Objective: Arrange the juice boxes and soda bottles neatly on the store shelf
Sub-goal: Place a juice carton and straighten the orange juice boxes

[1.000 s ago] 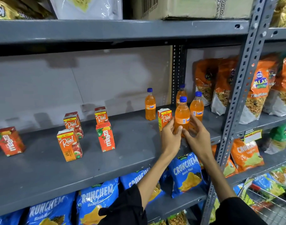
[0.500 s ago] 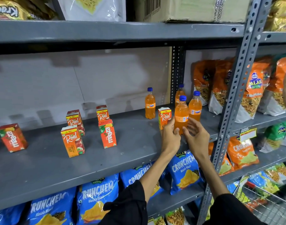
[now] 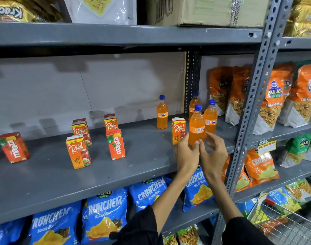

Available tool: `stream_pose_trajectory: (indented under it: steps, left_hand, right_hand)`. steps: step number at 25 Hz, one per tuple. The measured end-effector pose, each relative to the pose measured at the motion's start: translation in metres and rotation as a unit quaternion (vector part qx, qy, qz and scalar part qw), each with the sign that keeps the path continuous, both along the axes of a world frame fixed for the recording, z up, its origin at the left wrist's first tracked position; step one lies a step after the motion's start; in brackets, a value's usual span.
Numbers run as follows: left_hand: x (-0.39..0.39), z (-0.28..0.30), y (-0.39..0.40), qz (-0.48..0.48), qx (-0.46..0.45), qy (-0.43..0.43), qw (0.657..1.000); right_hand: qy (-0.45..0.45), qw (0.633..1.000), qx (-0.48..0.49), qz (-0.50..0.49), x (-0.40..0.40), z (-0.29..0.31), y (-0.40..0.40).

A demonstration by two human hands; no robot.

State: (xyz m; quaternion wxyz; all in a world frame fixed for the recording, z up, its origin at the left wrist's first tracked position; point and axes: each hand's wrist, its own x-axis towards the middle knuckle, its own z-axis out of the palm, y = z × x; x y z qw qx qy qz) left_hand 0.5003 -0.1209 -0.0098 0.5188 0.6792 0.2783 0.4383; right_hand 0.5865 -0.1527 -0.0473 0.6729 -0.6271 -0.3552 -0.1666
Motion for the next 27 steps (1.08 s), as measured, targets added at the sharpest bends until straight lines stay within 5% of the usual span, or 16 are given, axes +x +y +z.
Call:
stream_pose_trajectory:
  steps: [3, 6, 12, 20, 27]
  left_hand:
    - [-0.032, 0.0, -0.008, 0.069, 0.026, -0.036, 0.997]
    - [-0.089, 0.002, 0.004, 0.181, 0.078, -0.081, 0.977]
    - [-0.19, -0.002, 0.063, 0.349, 0.084, -0.062, 0.931]
    - [-0.211, 0.0, 0.119, 0.211, -0.013, 0.102, 0.972]
    - [-0.236, 0.006, 0.083, 0.165, 0.003, 0.029, 0.986]
  right_hand:
    - [-0.107, 0.993, 0.043, -0.017, -0.029, 0.001, 0.002]
    - [-0.143, 0.984, 0.023, 0.099, -0.072, 0.011, 0.027]
    - [-0.005, 0.93, -0.094, 0.355, -0.149, 0.03, 0.098]
    - [0.043, 0.862, -0.227, 0.451, -0.163, 0.028, 0.14]
    - [0.041, 0.874, -0.174, 0.452, -0.173, 0.029, 0.101]
